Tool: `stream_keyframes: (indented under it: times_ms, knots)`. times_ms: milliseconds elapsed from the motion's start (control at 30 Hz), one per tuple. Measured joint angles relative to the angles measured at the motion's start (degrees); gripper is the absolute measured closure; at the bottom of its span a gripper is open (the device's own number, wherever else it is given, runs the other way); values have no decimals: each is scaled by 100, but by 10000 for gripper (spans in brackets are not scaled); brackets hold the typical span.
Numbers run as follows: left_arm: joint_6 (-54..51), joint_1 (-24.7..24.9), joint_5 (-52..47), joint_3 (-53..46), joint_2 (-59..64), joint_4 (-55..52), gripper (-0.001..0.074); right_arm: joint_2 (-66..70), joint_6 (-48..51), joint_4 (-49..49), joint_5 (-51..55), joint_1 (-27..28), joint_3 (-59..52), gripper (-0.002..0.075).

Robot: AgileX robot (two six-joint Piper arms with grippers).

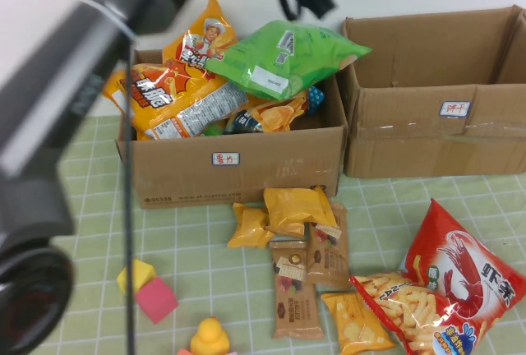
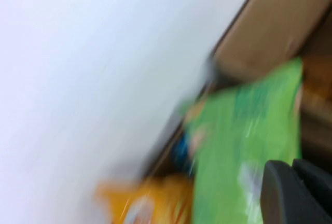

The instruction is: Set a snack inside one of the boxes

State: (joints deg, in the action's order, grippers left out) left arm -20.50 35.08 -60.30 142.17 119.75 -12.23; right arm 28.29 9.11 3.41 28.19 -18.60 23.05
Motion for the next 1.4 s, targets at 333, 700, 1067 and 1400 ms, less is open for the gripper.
stream_keyframes:
  times_ms: [333,700,1067,1400]
  knots:
    - [390,0,-1191,8,-835,-405,735,0,-20,0,0,0,0,715]
    - [921,0,-1216,-1142,-1031,-286,735,0,-23,0,0,0,0,715]
    - [1742,0,321,-4913,-2629,5,736,0,-23,0,0,0,0,715]
    - [2765,0,2545,-8442,-4954,-279,736,0,-23,-204,-67,0,0,715]
